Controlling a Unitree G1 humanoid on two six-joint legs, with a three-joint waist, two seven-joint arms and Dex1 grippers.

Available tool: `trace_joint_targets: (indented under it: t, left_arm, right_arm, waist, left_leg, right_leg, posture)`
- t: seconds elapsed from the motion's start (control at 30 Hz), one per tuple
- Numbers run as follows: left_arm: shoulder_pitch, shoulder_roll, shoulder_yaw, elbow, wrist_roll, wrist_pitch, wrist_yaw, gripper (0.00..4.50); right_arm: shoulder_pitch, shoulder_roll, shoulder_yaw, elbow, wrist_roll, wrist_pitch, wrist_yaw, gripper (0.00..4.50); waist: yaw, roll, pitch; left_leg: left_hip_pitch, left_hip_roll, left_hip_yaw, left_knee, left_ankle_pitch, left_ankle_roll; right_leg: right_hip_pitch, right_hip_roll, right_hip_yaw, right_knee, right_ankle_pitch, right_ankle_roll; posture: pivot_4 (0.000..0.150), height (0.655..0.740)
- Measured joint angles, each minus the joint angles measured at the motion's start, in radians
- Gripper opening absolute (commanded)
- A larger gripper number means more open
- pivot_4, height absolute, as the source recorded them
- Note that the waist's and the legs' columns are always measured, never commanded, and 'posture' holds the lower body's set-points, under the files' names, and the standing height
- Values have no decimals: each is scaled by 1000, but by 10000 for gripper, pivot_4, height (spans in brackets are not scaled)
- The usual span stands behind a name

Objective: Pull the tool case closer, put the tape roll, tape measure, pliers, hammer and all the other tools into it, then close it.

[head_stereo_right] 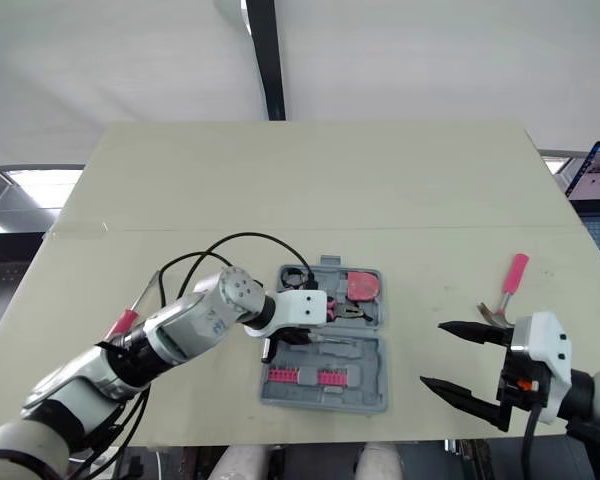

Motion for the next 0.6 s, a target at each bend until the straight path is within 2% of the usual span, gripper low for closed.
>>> trace_joint_targets:
  t: [0.6]
  left_arm:
    - [-17,-12,-10,10,19,-22,-19,467]
  right_arm:
    - [11,5,0,-5,1,2,-14,45000]
  waist:
    - [0,0,0]
  left_leg:
    - [0,0,0,0,0,0]
  right_leg:
    - [0,0,0,0,0,0]
  posture:
    - [1500,7400]
